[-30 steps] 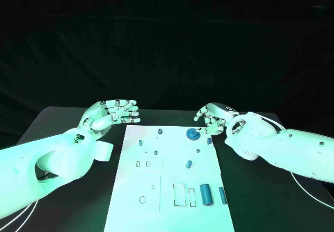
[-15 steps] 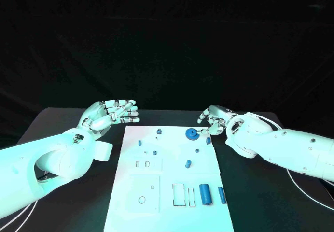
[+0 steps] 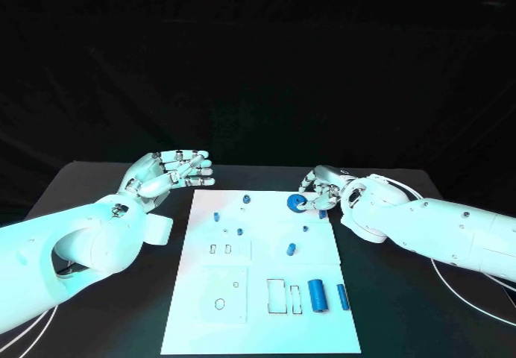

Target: Assemble the parts on the task board

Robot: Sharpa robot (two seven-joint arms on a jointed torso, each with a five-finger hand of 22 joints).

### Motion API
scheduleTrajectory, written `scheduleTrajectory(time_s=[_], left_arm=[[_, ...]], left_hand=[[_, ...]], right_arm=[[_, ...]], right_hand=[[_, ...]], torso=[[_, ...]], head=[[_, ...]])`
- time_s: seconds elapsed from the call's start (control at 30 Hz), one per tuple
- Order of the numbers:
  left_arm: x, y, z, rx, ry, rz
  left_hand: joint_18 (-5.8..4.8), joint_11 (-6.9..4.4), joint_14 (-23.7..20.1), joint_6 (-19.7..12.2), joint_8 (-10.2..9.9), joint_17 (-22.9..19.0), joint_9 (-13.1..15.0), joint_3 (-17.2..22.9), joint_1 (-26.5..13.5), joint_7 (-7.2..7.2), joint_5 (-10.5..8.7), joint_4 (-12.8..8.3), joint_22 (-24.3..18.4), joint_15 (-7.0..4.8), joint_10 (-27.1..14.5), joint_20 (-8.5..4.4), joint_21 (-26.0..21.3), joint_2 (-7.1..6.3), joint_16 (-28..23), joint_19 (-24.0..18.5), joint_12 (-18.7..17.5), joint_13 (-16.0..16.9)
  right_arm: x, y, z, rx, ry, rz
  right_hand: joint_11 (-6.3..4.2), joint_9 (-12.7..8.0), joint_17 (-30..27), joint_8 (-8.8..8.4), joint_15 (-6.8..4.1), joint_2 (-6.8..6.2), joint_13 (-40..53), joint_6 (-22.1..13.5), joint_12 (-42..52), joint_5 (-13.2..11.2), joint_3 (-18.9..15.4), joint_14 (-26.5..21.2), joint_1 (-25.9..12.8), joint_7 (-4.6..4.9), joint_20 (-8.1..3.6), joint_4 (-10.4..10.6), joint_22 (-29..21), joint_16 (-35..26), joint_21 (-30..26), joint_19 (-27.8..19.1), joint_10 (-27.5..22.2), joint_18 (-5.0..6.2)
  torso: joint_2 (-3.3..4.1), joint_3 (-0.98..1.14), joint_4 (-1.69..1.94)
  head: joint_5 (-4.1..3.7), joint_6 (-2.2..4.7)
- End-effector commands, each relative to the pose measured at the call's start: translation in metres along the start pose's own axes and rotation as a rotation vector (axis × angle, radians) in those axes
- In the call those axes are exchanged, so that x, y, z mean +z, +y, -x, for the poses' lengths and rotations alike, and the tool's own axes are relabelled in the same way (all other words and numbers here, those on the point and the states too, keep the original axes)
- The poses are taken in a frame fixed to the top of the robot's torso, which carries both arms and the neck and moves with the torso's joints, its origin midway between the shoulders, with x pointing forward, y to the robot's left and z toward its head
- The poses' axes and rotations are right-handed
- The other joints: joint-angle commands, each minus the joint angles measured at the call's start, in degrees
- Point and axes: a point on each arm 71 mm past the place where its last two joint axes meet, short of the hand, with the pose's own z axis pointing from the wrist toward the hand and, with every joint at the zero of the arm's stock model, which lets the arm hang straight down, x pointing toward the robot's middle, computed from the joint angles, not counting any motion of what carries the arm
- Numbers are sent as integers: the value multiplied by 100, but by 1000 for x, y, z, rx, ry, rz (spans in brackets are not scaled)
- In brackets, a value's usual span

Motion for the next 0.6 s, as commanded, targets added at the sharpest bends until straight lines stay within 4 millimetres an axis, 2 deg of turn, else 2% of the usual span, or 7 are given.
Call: scheduleTrajectory(time_s=[0.03, 0.33, 0.6], left_arm=[[1, -1, -2, -11, 19, -11], [1, -1, -3, -10, 22, -11], [2, -1, -3, -10, 21, -10]], left_hand=[[63, 46, -25, -27, 16, 10, 8, 19, -56, 178, -32, 9, -3, -3, -4, 22, 38, -20, -17, -24, -39, -6], [63, 46, -25, -27, 16, 10, 8, 19, -56, 178, -32, 9, -3, -3, -4, 22, 38, -20, -17, -24, -39, -6], [63, 46, -25, -27, 16, 10, 8, 19, -56, 178, -32, 9, -3, -3, -4, 22, 38, -20, -17, -24, -39, -6]], right_arm=[[2, 0, -3, 0, 19, -1], [7, -3, -3, -3, 11, -18], [9, -1, -6, 1, 28, -17]], right_hand=[[31, 9, 1386, -6, 27, 28, 1340, -21, -7, 19, -43, 581, 24, 3, 2, 19, 333, 16, 0, 12, 469, -56], [33, 11, 1397, -7, 29, 67, 1336, -28, -12, 23, -67, 584, 47, 5, 4, 61, 341, 19, 4, 15, 465, -57], [34, 14, 1399, -1, 31, 104, 1337, -21, -11, 25, -74, 584, 69, 6, 6, 94, 356, 20, 14, 21, 466, -60]], torso=[[-5, 3, -1], [0, 4, 13], [1, 4, -2]], head=[[-7, -12], [-18, -15], [-3, -29]])
